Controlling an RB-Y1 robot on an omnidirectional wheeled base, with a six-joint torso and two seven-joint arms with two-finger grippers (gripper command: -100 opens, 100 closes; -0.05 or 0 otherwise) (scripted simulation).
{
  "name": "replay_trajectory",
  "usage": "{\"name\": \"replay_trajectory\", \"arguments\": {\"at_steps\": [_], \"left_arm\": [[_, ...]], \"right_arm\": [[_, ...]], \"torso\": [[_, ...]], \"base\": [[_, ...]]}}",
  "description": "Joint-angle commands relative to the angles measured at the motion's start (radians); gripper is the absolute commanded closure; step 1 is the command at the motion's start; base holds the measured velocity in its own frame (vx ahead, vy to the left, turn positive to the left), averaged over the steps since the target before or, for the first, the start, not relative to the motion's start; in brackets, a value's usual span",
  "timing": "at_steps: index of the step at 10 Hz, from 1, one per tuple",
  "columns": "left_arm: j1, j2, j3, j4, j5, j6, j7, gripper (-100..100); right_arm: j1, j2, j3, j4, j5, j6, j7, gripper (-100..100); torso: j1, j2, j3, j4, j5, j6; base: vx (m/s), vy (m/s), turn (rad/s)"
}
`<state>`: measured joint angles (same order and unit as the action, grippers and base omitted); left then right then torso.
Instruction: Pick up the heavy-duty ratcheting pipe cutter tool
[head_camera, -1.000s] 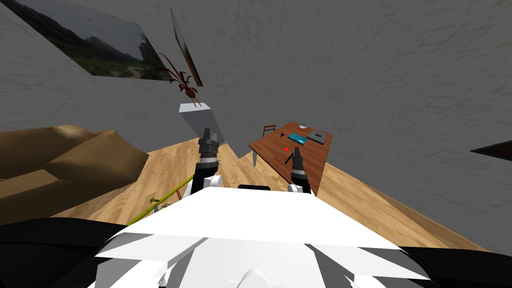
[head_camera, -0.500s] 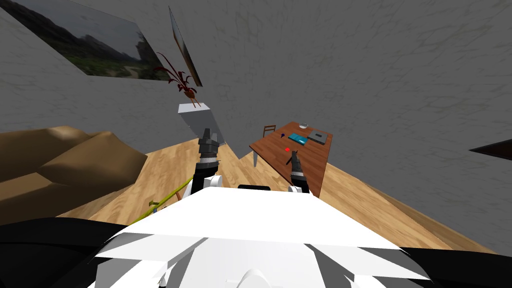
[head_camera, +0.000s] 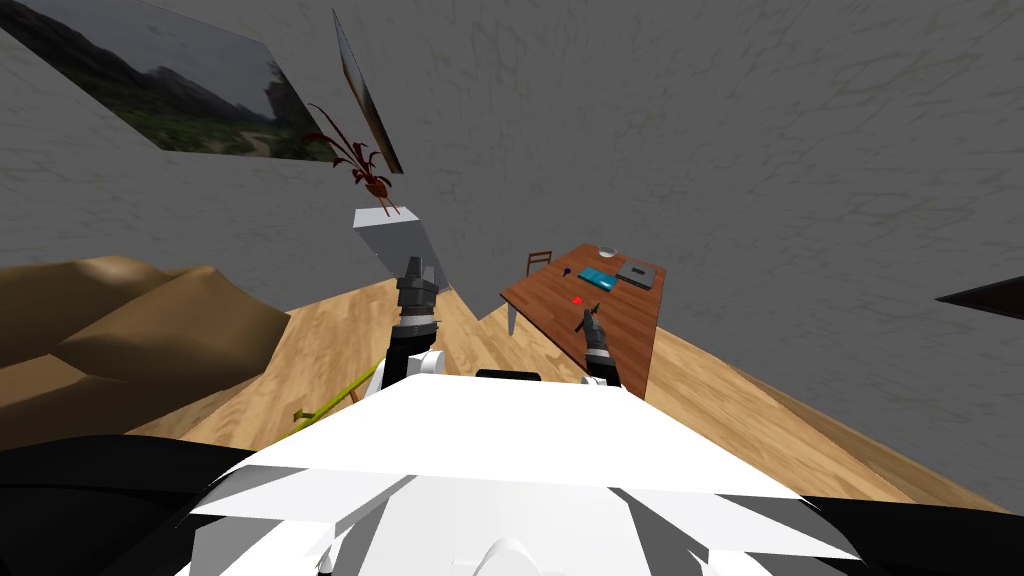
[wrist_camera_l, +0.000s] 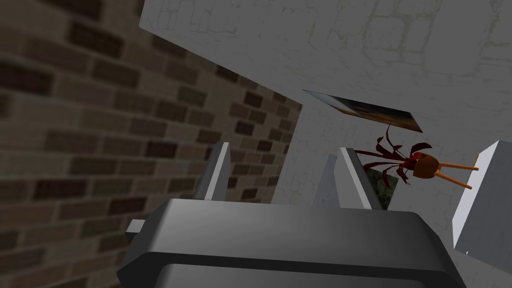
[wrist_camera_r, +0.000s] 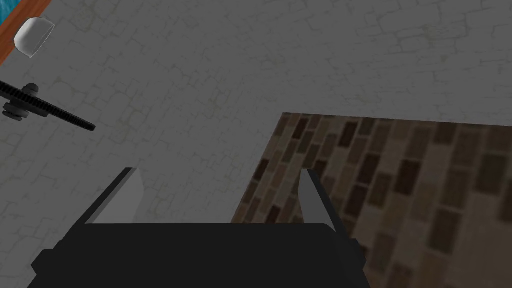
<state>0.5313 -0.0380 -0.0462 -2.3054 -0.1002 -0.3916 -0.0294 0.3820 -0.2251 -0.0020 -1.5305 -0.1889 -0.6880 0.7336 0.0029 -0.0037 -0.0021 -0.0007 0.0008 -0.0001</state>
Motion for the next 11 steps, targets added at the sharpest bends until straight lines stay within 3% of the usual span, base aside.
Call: {"name": "replay_trajectory", "arguments": {"at_steps": [1, 7, 8, 9, 11], "left_arm": [[0.0, 0.0, 0.0, 0.0, 0.0, 0.0, 0.0, 0], [0.0, 0.0, 0.0, 0.0, 0.0, 0.0, 0.0, 0], [0.0, 0.0, 0.0, 0.0, 0.0, 0.0, 0.0, 0], [0.0, 0.0, 0.0, 0.0, 0.0, 0.0, 0.0, 0], [0.0, 0.0, 0.0, 0.0, 0.0, 0.0, 0.0, 0]], "right_arm": [[-0.004, -0.003, -0.005, 0.05, -0.003, -0.005, 0.05, -100], [-0.051, -0.042, -0.046, 0.259, -0.022, -0.047, 0.213, -100], [-0.051, -0.042, -0.046, 0.262, -0.022, -0.047, 0.219, -100], [-0.069, -0.055, -0.062, 0.317, -0.029, -0.061, 0.258, -100], [-0.087, -0.068, -0.079, 0.357, -0.036, -0.075, 0.306, -100]], "torso": [[0.0, 0.0, 0.0, 0.0, 0.0, 0.0], [0.001, 0.0, 0.0, 0.0, 0.0, 0.0], [0.0, 0.0, 0.0, 0.0, 0.0, 0.0], [-0.001, 0.001, 0.001, 0.0, 0.0, 0.0], [0.0, 0.001, 0.0, 0.0, 0.0, 0.0]], "base": [[0.047, 0.043, -0.014], [0.05, 0.055, -0.023], [0.031, 0.023, 0.002], [0.044, 0.039, -0.026], [0.063, 0.06, -0.025]]}}
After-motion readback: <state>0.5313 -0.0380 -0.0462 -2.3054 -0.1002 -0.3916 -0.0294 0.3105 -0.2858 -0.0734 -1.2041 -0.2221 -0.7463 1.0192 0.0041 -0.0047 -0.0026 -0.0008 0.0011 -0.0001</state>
